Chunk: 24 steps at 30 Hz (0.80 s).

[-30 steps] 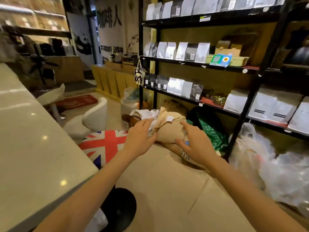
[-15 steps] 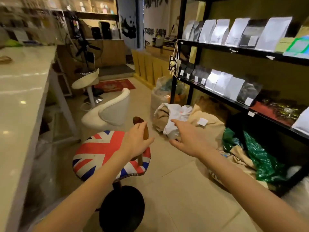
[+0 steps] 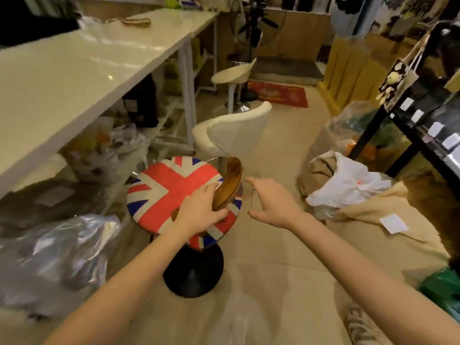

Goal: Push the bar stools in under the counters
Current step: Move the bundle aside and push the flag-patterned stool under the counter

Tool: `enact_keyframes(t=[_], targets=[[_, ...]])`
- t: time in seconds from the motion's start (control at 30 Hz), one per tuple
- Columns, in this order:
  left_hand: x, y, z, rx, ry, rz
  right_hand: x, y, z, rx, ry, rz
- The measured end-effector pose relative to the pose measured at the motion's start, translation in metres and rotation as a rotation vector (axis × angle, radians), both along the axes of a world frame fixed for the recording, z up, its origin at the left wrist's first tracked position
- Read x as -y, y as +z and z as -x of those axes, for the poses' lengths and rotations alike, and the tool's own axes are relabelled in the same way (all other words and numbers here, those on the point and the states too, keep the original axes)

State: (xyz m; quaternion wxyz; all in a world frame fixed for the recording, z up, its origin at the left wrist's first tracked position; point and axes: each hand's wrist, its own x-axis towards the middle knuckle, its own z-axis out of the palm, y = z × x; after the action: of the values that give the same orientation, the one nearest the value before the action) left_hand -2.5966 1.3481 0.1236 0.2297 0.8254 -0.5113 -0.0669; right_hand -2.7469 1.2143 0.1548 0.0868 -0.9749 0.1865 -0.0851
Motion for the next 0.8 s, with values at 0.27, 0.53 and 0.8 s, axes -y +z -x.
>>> enact_keyframes(t=[0.27,0.53,0.8], targets=[[0.021,-0.025,0.001,0.066,0.194,-0.114,0.056,-0.039,-0.055,-0.081,0.344,0.068],[0.036,-0.046,-0.001,0.177,0.265,-0.172,0.093,-0.067,-0.111,-0.166,0.640,0.187],[0.043,-0.045,-0.001,0.168,0.412,-0.214,0.097,-0.067,-0.149,-0.259,0.928,0.200]])
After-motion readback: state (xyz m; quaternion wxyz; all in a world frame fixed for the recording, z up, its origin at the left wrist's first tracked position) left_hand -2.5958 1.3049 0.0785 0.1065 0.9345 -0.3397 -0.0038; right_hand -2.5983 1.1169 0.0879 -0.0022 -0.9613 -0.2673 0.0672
